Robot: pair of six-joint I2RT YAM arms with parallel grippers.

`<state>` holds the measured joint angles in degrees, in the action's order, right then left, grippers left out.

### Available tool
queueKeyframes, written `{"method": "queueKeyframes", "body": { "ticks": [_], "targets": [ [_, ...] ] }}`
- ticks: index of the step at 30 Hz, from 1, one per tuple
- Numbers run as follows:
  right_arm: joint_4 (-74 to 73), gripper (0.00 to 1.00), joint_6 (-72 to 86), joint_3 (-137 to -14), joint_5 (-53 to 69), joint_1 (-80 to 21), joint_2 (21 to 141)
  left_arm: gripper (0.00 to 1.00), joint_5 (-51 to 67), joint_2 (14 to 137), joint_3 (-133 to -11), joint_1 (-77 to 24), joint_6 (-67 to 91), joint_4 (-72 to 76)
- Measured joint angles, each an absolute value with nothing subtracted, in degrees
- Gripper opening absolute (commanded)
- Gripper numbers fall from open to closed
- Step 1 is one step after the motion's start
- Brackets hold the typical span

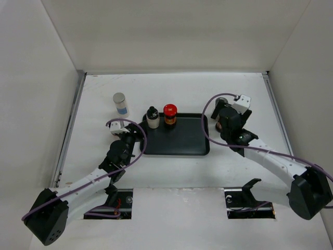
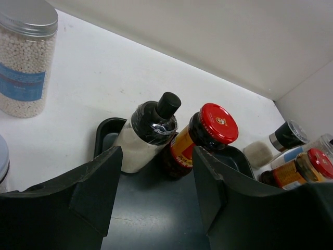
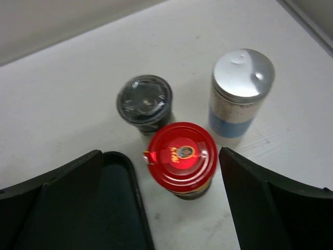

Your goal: Organize the condiment bottles

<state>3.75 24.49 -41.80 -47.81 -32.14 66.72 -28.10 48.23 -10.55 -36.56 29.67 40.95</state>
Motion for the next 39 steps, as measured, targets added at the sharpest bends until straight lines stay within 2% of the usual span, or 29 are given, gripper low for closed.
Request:
{"method": "queueKeyframes", "body": {
  "ticks": [7,15,20,27,29,34,39],
  "targets": [
    [0.43,1.0,25.15,-39.88,-46.26,-28.53,67.0,0.54,-27.81,48.23,-10.55,-36.49,30.02,41.04],
    [1.76,0.99,25.36,-39.88,-41.71,-26.13,74.52,0.55,-27.7,48.56,-10.55,-36.51,30.3,41.17],
    [4.82,0.91,25.02,-39.88,-40.07,-24.62,77.69,0.55,-27.59,48.56,-10.55,-36.4,30.44,41.34],
    [10.13,0.64,23.83,-39.11,-38.89,-23.68,79.5,0.55,-27.51,48.93,-10.55,-36.4,30.48,41.39],
    [11.6,0.6,23.7,-38.37,-38.79,-23.68,79.31,0.55,-27.49,49.08,-10.55,-36.4,30.48,41.36],
    [8.82,0.58,23.11,-36.01,-39.44,-25.63,74.48,0.55,-27.38,49.36,-10.55,-36.38,30.48,41.36],
    [5.04,0.59,21.85,-35.83,-41.52,-31.68,66.32,0.56,-27.35,49.93,-10.55,-36.38,30.5,41.71]
  ]
}}
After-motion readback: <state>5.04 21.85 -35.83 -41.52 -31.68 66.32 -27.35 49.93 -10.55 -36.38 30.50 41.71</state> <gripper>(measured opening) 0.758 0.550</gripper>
